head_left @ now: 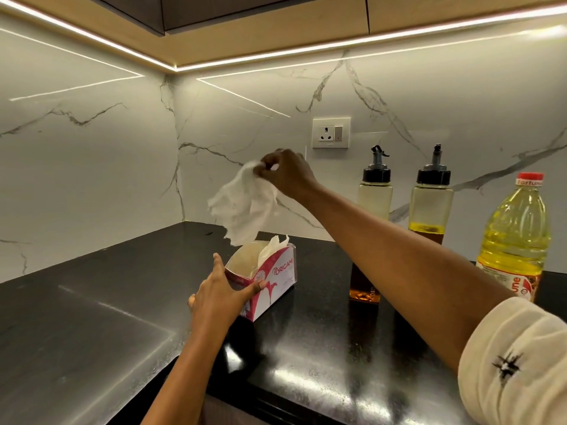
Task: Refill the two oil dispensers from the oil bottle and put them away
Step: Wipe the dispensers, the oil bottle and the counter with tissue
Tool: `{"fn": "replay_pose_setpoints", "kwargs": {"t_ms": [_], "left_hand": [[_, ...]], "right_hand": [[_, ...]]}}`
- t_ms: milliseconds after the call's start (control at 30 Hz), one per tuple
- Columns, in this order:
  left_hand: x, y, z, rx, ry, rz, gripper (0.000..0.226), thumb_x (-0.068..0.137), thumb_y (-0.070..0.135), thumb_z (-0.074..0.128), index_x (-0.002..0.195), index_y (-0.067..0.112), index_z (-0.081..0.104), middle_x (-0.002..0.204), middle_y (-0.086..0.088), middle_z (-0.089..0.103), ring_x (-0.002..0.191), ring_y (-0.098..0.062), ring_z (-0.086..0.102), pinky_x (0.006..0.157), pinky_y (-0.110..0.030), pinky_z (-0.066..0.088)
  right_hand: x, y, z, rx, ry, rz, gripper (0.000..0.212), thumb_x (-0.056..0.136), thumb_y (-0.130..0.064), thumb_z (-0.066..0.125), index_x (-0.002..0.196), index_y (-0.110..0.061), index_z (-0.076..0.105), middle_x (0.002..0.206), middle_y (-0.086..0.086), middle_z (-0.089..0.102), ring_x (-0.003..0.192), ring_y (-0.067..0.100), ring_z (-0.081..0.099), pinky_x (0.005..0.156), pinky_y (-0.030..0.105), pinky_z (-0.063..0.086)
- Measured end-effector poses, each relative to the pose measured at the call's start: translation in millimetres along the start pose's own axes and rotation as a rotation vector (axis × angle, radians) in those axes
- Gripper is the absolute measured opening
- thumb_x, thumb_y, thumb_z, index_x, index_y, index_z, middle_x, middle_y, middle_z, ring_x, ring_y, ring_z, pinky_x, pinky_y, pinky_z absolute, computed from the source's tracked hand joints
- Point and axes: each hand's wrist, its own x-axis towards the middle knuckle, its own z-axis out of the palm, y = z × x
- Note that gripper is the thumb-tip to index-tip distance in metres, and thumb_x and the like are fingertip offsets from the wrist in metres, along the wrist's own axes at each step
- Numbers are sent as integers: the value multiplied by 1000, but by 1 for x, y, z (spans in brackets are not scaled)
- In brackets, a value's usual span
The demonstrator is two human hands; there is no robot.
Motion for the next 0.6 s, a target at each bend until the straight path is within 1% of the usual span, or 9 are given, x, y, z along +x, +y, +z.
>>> {"fn": "replay_pose_setpoints", "kwargs": {"t_ms": [67,167,233,300,367,433,500,533,600], "left_hand": [[0,1,-1,-15,-7,1,134,47,86,53,153,22,2,139,-3,54,128,-30,50,103,-61,38],[1,2,-3,-38,-19,-1,134,47,85,54,153,23,1,140,-3,53,129,-31,50,104,-61,37],[0,2,-4,-70,-14,-5,135,47,84,56,153,23,-2,143,-2,50,132,-31,46,105,-62,35],[-1,3,-9,-169,41,3,140,44,90,56,153,25,-3,148,-4,43,136,-33,40,105,-63,34],[-3,8,-19,-303,155,54,137,45,98,45,153,26,2,152,-7,36,139,-33,34,107,-62,32],[-2,20,-34,-439,272,163,121,55,95,37,153,27,12,153,-6,35,140,-30,32,106,-54,32],[7,39,-54,-522,352,272,93,76,78,46,149,24,25,148,-5,42,135,-25,39,100,-41,36],[16,48,-64,-519,356,305,79,83,64,53,146,20,33,143,-5,48,130,-23,45,97,-37,38],[39,64,-80,-424,255,328,59,87,43,64,137,16,48,128,-5,61,116,-20,57,90,-29,44]], "right_hand": [[-2,0,1,-55,-196,60,16,84,-26,67,91,-13,72,81,3,68,74,16,58,69,32,50],[-1,2,2,-22,-97,120,14,81,-25,66,68,-18,66,64,0,59,63,16,53,56,25,41],[-2,1,2,49,-220,201,7,81,-22,68,80,-15,67,67,1,60,56,14,52,49,22,39],[-4,2,3,43,-328,253,19,82,-19,68,99,-9,67,78,5,62,57,13,52,47,22,39],[-4,3,3,59,-328,260,26,83,-18,68,106,-8,65,85,7,62,58,13,50,47,23,39],[-1,4,4,82,-320,257,30,83,-20,69,110,-8,65,89,7,62,59,12,49,47,23,38],[0,4,2,86,-343,239,31,83,-22,70,111,-9,65,89,6,61,61,11,48,47,22,38],[1,4,2,90,-356,224,32,83,-23,70,110,-9,65,88,5,60,62,11,49,47,21,38],[2,3,0,110,-374,189,29,82,-22,71,107,-8,66,83,3,60,64,11,51,48,21,40]]}}
